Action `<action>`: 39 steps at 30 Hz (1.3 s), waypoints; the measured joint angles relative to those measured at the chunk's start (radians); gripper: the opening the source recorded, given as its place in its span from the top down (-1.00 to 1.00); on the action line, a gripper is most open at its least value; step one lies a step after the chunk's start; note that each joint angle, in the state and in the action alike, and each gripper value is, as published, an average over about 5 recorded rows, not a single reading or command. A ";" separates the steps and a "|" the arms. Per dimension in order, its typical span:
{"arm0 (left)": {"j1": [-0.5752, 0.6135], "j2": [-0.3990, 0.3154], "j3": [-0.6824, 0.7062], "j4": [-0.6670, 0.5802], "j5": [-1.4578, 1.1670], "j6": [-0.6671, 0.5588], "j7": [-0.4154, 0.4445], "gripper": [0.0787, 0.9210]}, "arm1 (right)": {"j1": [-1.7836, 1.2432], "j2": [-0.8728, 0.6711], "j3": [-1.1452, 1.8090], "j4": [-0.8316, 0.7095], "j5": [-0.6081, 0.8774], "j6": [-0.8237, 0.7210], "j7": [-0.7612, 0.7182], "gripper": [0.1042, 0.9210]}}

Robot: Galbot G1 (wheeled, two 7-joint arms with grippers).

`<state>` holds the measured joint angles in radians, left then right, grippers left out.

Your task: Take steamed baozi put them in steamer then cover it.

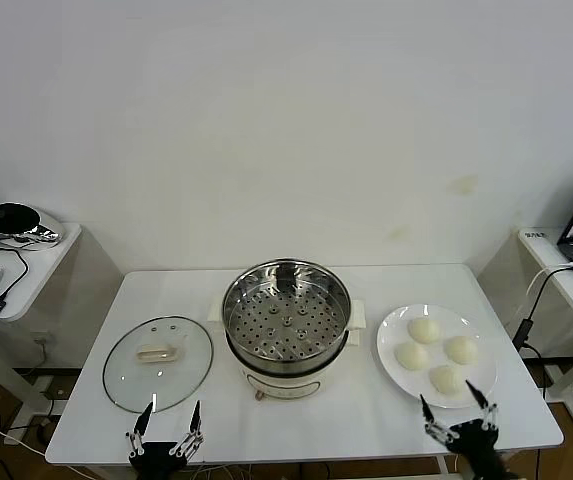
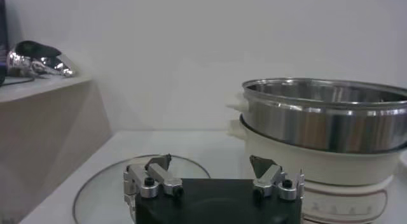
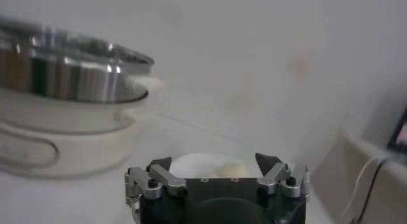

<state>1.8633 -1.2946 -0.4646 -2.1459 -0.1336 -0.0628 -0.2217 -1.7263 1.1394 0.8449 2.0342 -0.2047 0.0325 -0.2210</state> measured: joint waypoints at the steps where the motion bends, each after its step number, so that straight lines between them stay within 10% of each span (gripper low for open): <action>1: -0.003 0.001 -0.002 0.000 0.003 0.003 0.000 -0.77 | 0.009 -0.014 0.002 -0.005 -0.013 -0.004 -0.008 -0.76; 21: -0.076 0.013 -0.035 -0.007 0.086 0.067 -0.016 -0.77 | 0.630 -0.531 -0.297 -0.376 -0.171 -0.018 -0.459 -0.76; 39: -0.115 0.016 -0.068 -0.006 0.113 0.092 -0.029 -0.77 | 1.366 -0.512 -1.042 -0.786 -0.127 0.044 -0.782 -0.76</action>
<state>1.7484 -1.2783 -0.5326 -2.1519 -0.0208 0.0292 -0.2510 -0.3606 0.6275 -0.1967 1.2485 -0.3315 0.0768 -1.0026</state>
